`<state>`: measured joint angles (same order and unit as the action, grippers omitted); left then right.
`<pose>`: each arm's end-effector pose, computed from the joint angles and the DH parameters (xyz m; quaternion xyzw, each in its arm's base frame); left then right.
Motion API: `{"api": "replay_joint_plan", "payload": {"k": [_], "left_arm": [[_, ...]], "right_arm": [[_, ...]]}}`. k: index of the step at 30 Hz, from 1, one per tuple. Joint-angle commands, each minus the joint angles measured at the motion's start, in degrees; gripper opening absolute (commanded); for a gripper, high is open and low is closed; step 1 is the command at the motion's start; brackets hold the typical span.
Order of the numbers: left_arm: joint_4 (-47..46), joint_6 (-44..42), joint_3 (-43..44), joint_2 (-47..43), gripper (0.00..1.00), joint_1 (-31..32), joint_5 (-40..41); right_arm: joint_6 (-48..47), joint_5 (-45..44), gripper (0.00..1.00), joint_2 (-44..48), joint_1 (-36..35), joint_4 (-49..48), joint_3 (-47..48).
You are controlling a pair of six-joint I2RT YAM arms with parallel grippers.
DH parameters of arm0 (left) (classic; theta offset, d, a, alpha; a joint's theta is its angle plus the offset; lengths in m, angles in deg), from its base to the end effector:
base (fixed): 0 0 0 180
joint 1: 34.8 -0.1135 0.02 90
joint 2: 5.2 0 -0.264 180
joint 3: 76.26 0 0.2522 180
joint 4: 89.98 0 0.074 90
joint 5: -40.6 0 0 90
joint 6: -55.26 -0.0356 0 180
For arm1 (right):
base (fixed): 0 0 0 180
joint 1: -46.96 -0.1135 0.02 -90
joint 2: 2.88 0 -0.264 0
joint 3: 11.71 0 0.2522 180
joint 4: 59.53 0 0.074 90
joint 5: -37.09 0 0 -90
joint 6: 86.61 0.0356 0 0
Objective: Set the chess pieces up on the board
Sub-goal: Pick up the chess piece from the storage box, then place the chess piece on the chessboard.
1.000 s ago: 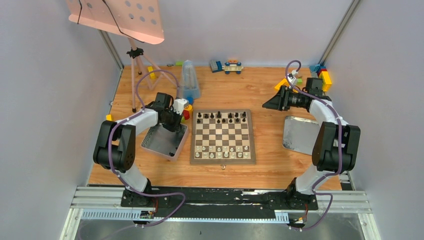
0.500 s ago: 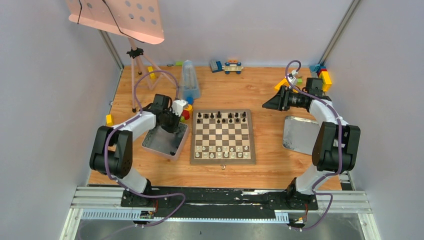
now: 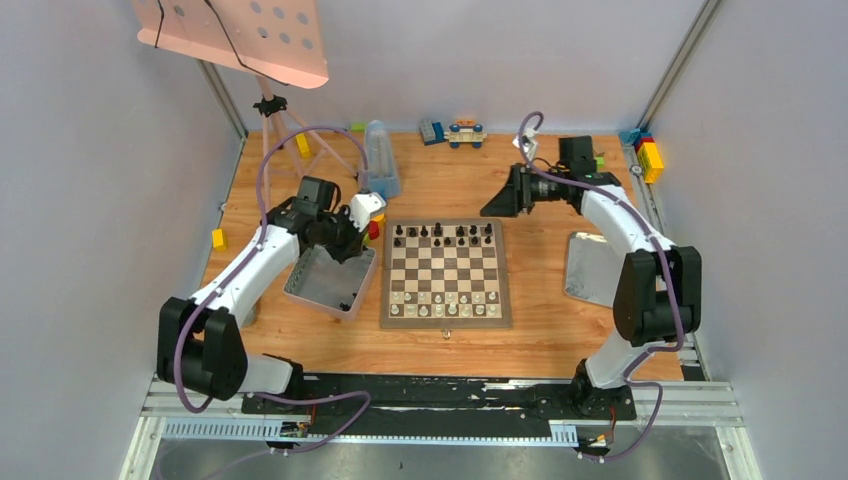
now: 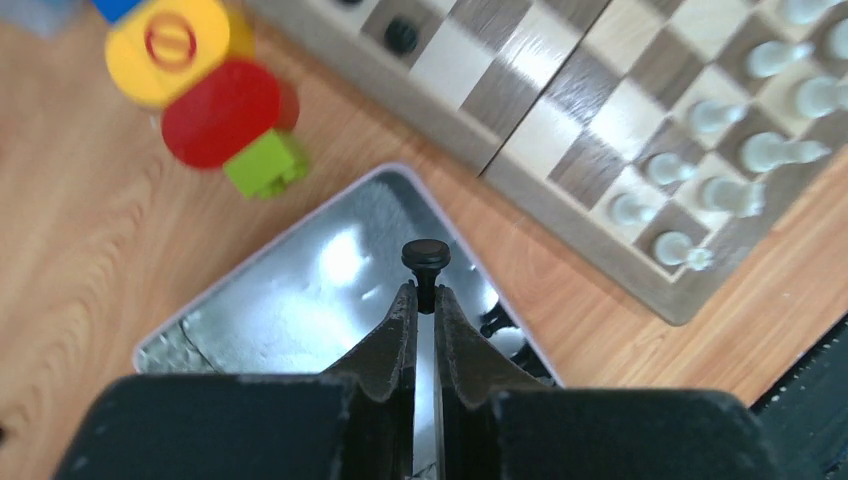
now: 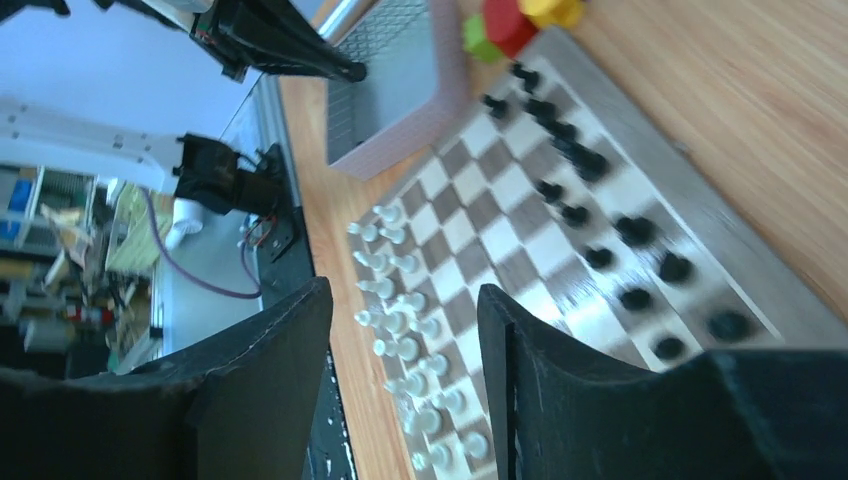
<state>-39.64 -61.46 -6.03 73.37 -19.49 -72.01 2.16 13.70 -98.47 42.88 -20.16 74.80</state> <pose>0.2595 -0.0852 0.2444 0.3880 0.8624 -0.1615 0.2821 0.3500 0.0577 0.2705 -0.2308 0.7716 0.5206 0.2836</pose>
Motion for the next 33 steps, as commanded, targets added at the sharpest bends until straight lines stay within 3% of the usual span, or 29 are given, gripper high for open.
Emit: {"api": "replay_joint_plan", "payload": {"k": [1, 12, 22, 33], "left_arm": [[3.90, -4.34, 6.73, -4.53, 0.00, 4.84, -4.05], [5.36, -3.19, 15.07, -2.92, 0.00, 14.73, -3.96], [4.92, -1.78, 14.40, -2.29, 0.00, 16.67, -3.78], [4.37, -1.67, 13.36, -2.36, 0.00, 16.80, -3.55]], "right_arm": [[-2.01, 2.94, 0.57, -1.65, -8.56, -0.13, 5.78], [0.89, 4.48, 0.62, -10.71, -23.26, -0.93, 14.62], [4.98, 3.42, 0.63, -14.31, -26.20, -2.82, 17.33], [6.27, 2.44, 0.57, -16.38, -28.21, -2.79, 19.15]]}}
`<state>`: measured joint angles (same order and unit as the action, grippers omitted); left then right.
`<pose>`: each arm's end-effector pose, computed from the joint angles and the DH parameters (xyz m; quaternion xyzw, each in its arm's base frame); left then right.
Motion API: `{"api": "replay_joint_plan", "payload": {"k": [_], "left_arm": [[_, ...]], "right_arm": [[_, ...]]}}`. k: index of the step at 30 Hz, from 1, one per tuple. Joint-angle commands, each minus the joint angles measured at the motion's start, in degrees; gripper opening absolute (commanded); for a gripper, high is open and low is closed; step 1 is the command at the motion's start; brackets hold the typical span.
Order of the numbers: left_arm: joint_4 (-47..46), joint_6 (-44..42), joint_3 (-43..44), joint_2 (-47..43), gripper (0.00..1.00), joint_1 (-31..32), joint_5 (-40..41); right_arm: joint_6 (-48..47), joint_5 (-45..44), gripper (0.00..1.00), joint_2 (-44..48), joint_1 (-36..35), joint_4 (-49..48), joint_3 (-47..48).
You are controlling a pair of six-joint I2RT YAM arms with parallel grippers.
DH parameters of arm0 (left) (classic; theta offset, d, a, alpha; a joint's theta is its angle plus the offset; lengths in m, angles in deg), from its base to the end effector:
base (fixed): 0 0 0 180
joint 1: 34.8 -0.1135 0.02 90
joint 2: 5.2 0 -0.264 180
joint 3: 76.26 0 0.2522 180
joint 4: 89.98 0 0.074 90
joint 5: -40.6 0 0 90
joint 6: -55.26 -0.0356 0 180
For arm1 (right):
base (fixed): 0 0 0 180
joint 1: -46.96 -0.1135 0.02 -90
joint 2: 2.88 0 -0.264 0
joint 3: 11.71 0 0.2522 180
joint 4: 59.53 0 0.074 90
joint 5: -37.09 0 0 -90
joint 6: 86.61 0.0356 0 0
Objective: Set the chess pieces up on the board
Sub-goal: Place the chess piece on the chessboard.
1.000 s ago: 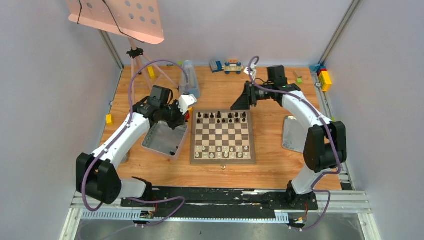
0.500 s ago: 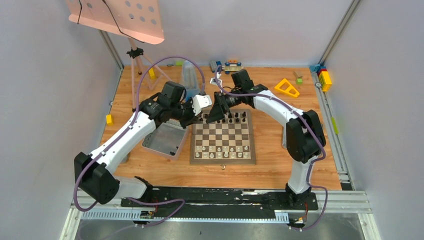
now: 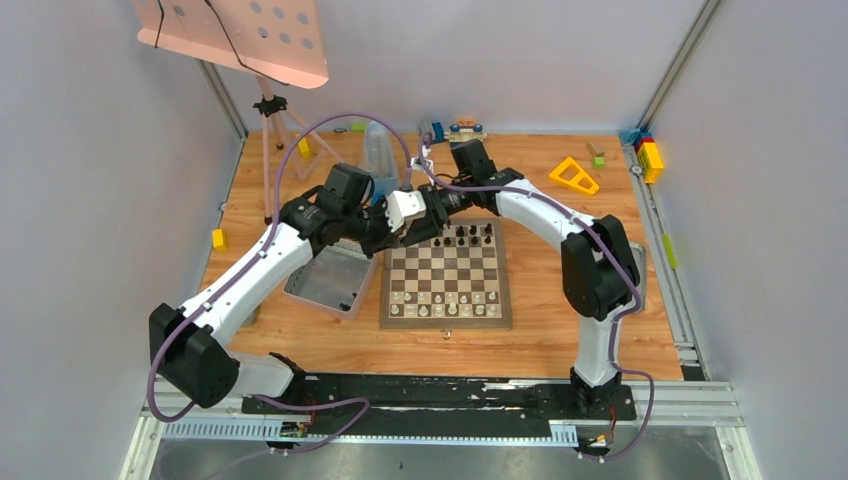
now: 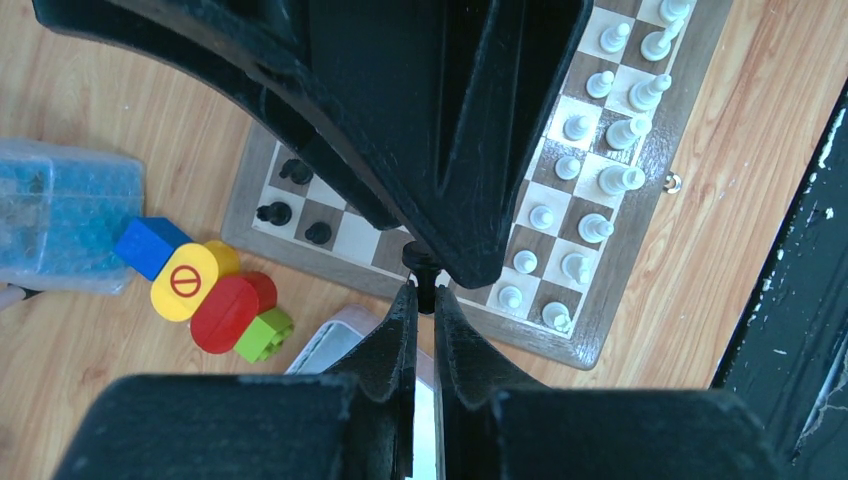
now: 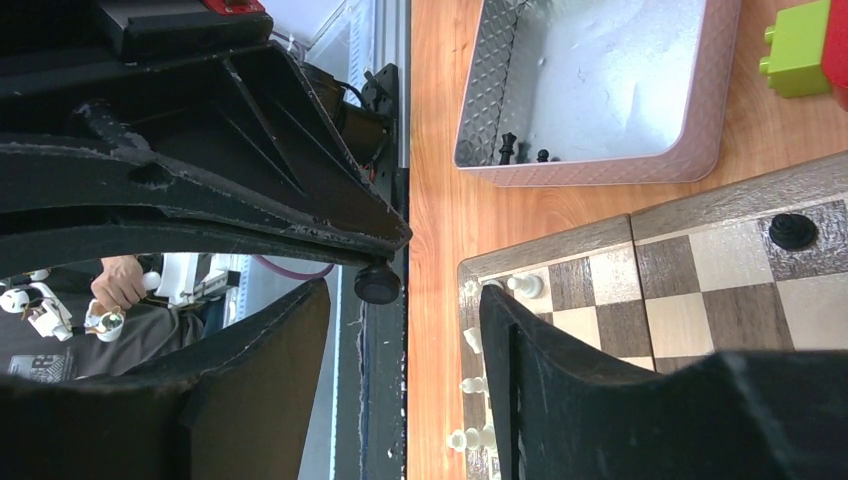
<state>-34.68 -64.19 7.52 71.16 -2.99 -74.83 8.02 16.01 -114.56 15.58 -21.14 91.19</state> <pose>0.2291 -0.1601 0.3239 0.5319 0.7430 -0.2126 0.3462 0.3462 0.2501 0.2567 -0.3786 0.6990 0.5940 0.1235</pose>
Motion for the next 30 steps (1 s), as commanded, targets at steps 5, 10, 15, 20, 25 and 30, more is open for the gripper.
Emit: {"api": "replay_joint_plan", "payload": {"k": [5, 10, 15, 20, 25, 30], "left_arm": [[-0.72, 1.00, -0.40, -0.13, 0.00, 0.43, -0.72], [-0.50, 0.80, -0.57, -0.16, 0.00, 0.44, -0.51], [-0.63, 0.80, -0.78, -0.16, 0.00, 0.44, -0.55], [-0.73, 0.69, -1.09, 0.00, 0.00, 0.53, -0.58], [-1.11, 0.97, -0.93, -0.06, 0.00, 0.53, -0.20], [-1.32, 1.11, -1.05, -0.13, 0.00, 0.52, 0.44]], "right_arm": [[0.73, -0.10, 0.52, -0.73, -1.14, -1.86, 3.09], [0.92, 0.23, 0.45, -0.91, -1.23, -1.76, 3.45], [1.00, 0.57, 0.34, -1.11, -1.39, -1.70, 3.53], [0.92, 0.92, 0.26, -1.17, -1.62, -1.77, 3.66], [0.84, 1.13, 0.23, -1.18, -2.11, -1.68, 3.43], [0.64, 0.95, 0.28, -1.08, -2.36, -1.59, 2.85]]}}
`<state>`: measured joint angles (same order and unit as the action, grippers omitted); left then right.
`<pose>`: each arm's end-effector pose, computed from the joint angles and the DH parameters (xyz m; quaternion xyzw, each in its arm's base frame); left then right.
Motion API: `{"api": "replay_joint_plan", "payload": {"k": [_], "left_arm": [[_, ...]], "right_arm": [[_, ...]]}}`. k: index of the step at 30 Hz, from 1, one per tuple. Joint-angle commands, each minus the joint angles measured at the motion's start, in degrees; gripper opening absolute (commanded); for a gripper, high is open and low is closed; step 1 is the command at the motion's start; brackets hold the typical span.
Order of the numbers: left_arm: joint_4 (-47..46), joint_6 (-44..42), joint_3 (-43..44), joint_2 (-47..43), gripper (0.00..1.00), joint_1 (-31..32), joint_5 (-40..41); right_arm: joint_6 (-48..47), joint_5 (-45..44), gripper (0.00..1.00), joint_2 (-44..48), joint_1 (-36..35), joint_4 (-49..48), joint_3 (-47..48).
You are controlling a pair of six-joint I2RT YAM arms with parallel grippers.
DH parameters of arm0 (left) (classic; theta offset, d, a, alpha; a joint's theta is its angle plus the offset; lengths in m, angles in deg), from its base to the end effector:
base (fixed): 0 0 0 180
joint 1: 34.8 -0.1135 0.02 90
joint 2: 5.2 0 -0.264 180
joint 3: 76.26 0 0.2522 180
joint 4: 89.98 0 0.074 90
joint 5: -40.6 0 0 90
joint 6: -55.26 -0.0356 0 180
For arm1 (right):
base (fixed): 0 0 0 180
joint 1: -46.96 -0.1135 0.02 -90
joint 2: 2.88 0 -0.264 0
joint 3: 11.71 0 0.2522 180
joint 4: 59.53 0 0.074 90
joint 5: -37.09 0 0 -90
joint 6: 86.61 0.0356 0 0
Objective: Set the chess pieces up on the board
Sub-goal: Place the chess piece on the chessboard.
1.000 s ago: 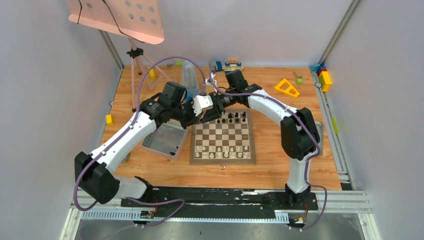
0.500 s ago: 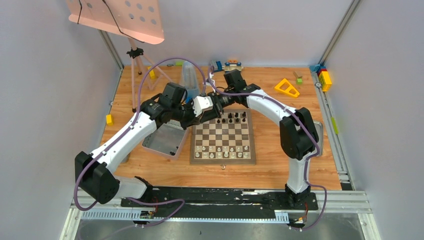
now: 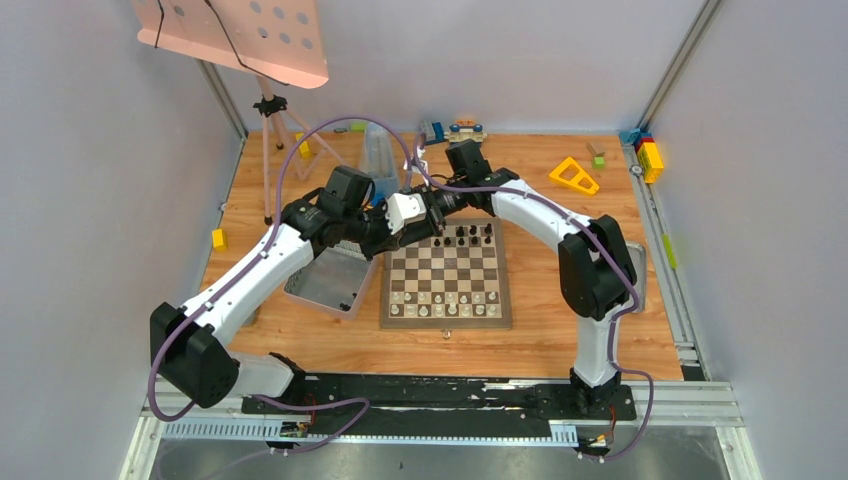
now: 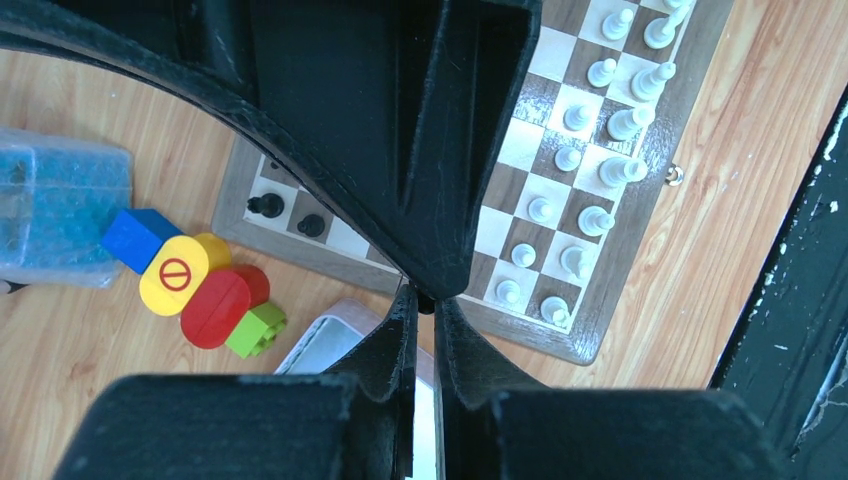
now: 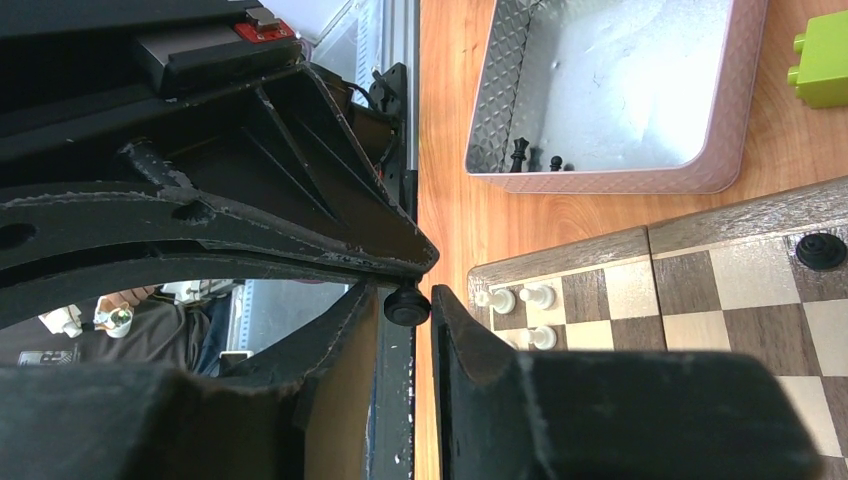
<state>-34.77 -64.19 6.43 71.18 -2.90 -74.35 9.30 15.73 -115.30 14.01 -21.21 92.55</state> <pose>0.2284 -0.1599 0.3177 0.5316 0.7476 -0.2095 0.3383 0.3430 0.2618 0.2587 -0.3825 0.6969 0.5957 0.1145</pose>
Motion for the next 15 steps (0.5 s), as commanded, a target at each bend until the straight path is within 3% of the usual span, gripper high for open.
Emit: {"api": "replay_joint_plan", "payload": {"k": [1, 6, 15], "left_arm": [[-1.23, 1.13, 0.06, -0.17, 0.00, 0.42, 0.05], [-1.20, 1.22, 0.11, -0.39, 0.00, 0.44, 0.41], [-1.64, 1.56, -0.18, -0.61, 0.00, 0.44, 1.11]], "right_arm": [[-0.64, 1.26, 0.28, -0.30, -0.79, -1.48, 1.44], [-0.81, 1.24, 0.28, -0.23, -0.83, -1.38, 1.32], [-1.19, 1.46, 0.11, 0.30, -0.88, -0.93, 1.04]]}}
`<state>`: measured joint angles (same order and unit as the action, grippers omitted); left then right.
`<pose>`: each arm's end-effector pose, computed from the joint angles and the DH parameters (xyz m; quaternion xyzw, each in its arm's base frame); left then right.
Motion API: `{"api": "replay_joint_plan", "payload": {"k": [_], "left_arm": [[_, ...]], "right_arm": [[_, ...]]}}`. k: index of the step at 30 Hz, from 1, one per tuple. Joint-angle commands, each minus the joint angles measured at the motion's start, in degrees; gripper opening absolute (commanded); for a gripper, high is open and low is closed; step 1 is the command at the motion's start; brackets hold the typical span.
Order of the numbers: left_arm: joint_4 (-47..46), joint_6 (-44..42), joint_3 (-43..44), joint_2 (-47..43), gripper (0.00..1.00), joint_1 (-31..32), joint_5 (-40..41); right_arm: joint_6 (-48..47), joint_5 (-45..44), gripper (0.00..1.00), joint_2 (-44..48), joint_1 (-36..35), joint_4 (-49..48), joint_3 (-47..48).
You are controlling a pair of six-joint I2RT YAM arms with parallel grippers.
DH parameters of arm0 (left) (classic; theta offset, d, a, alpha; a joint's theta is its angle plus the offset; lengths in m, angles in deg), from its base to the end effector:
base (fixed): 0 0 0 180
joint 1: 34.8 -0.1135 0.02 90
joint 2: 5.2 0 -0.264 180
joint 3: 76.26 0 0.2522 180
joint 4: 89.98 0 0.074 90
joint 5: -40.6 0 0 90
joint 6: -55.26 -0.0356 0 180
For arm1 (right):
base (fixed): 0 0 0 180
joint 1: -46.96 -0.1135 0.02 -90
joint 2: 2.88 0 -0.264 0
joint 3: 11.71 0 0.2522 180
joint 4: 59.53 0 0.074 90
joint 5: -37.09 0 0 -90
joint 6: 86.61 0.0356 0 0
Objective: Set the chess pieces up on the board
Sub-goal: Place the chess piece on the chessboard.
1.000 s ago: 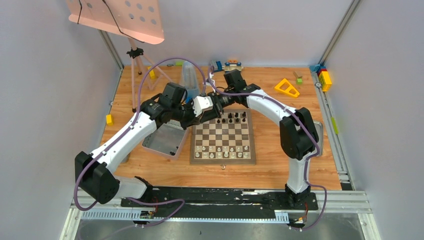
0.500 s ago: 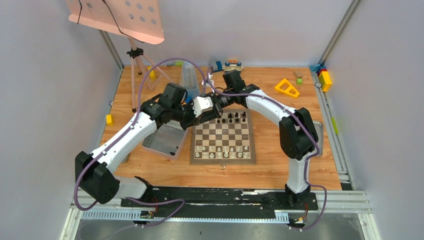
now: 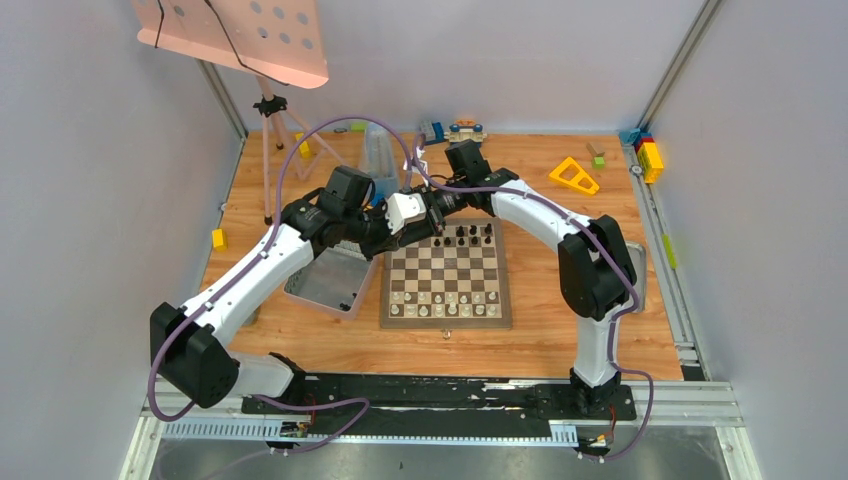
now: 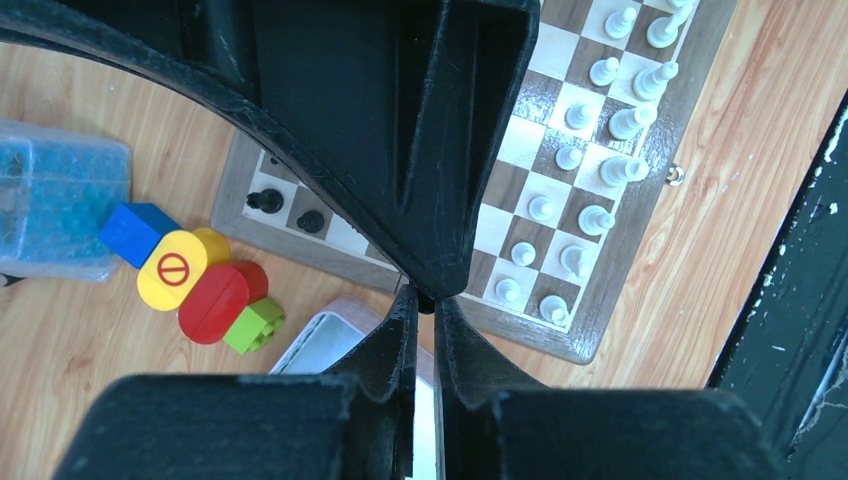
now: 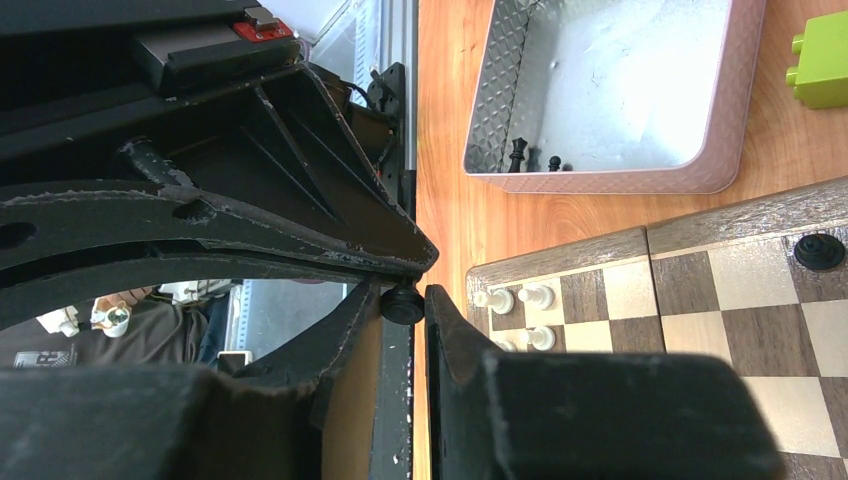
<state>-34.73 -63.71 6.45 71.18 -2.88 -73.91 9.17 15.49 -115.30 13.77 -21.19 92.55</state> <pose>0.2285 -0.1597 0.3177 0.5279 0.7512 -0.2075 0.3376 0.3420 0.2633 0.2586 -0.3844 0.6970 0.5944 0.1148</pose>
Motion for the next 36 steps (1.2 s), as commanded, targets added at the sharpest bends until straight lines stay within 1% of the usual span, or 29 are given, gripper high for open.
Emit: {"api": "replay_joint_plan", "payload": {"k": [1, 3, 4, 5, 8, 13, 17, 19, 20, 21, 22, 23, 24, 25, 26, 27, 29, 33, 36], "left_arm": [[-1.77, 1.09, -0.25, -0.61, 0.00, 0.42, 0.84], [-2.22, 1.40, -0.42, -0.83, 0.03, 0.42, 1.23], [-2.74, 1.62, -0.58, -1.04, 0.07, 0.42, 1.31], [-3.00, 1.67, -0.57, -1.14, 0.09, 0.42, 1.46], [-3.30, 1.98, 0.47, -1.18, 0.16, 0.36, 2.09], [-3.27, 3.41, 3.35, -0.81, 0.21, 0.03, 4.95], [-3.60, 5.66, 5.33, -1.39, 0.29, -0.89, 7.54], [-3.66, 7.08, 6.23, -1.83, 0.37, -1.84, 7.67], [-3.68, 7.99, 6.48, -1.97, 0.43, -2.39, 7.70], [-3.76, 8.46, 7.04, -2.30, 0.47, -2.65, 7.81], [-3.78, 9.14, 7.23, -2.47, 0.53, -3.23, 7.90], [-3.79, 9.35, 7.80, -2.71, 0.56, -3.47, 7.88], [-3.79, 9.67, 8.05, -2.80, 0.63, -3.87, 7.74], [-3.72, 9.78, 8.57, -2.88, 0.73, -4.01, 7.73], [-3.71, 9.84, 8.84, -2.89, 0.78, -4.29, 7.42], [-3.66, 9.77, 9.30, -2.92, 0.89, -4.39, 7.00], [-3.72, 8.92, 10.04, -2.86, 0.98, -4.55, 4.95], [-5.04, 6.15, 10.82, -1.92, 1.00, -4.59, -4.17], [-7.82, 4.47, 10.46, -0.56, 1.00, -4.59, -13.42]], "right_arm": [[-1.22, 1.59, 0.09, 0.43, -0.64, -0.79, 1.00], [-1.60, 0.86, 0.03, 0.93, -0.52, -0.57, 1.01], [-1.70, 0.52, 0.01, 1.09, -0.43, -0.51, 1.00], [-1.73, 0.24, 0.00, 1.35, -0.27, -0.42, 1.00], [-1.80, -0.82, 0.00, 2.04, 0.24, -0.12, 0.92], [-1.99, -2.55, 0.00, 4.01, 1.62, 0.03, 0.11], [-1.74, -3.86, 0.00, 5.93, 3.06, 0.03, -0.82], [-1.66, -4.46, 0.00, 7.03, 3.69, 0.04, -1.20], [-1.59, -4.70, 0.00, 7.50, 4.11, 0.05, -1.34], [-1.50, -4.83, 0.00, 7.97, 4.51, 0.05, -1.36], [-1.36, -4.85, 0.00, 8.41, 4.94, 0.03, -1.38], [-1.19, -4.86, 0.00, 8.89, 5.42, 0.05, -1.31], [-1.00, -4.80, 0.00, 9.43, 5.88, -0.05, -1.36], [-0.83, -4.77, 0.00, 9.88, 6.39, -0.05, -1.25], [-0.67, -4.69, 0.00, 10.32, 6.80, -0.12, -1.20], [-0.42, -4.56, 0.00, 10.64, 7.25, -0.14, -1.10], [0.57, -3.66, 0.00, 11.18, 8.18, -0.24, -0.68], [3.86, 0.70, 0.00, 11.16, 10.20, -2.27, 0.49], [8.41, 4.82, 0.00, 10.47, 11.04, -6.26, 0.73]]}}
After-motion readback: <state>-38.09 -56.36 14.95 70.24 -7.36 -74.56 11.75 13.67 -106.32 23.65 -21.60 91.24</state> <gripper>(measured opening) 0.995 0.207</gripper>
